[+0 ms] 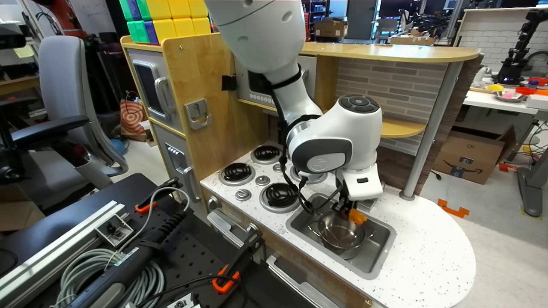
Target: Remove the orange object from the stove and put it inside the silver pot in the sink
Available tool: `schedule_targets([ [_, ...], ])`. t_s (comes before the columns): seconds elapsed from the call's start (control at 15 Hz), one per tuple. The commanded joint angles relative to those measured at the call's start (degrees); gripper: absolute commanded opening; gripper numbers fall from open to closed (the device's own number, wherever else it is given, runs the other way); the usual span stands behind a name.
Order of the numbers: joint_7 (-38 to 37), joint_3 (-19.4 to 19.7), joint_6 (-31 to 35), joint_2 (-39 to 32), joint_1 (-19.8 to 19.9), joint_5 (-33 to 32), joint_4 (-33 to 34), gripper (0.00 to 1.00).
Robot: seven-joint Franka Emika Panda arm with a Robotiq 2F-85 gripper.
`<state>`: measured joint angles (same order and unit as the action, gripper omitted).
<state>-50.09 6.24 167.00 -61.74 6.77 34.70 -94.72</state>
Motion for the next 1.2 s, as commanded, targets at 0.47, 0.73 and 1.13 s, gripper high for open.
schedule_targets([
  [0.47, -15.3, 4.0, -17.3, -8.7, -0.6, -8.8, 13.1, 0.19],
  [0.73, -15.0, 2.8, -22.2, -9.0, 0.1, -11.0, 15.7, 0.68],
  [1.13, -14.1, 2.3, -22.7, -8.4, -0.6, -12.7, 16.1, 1.0],
])
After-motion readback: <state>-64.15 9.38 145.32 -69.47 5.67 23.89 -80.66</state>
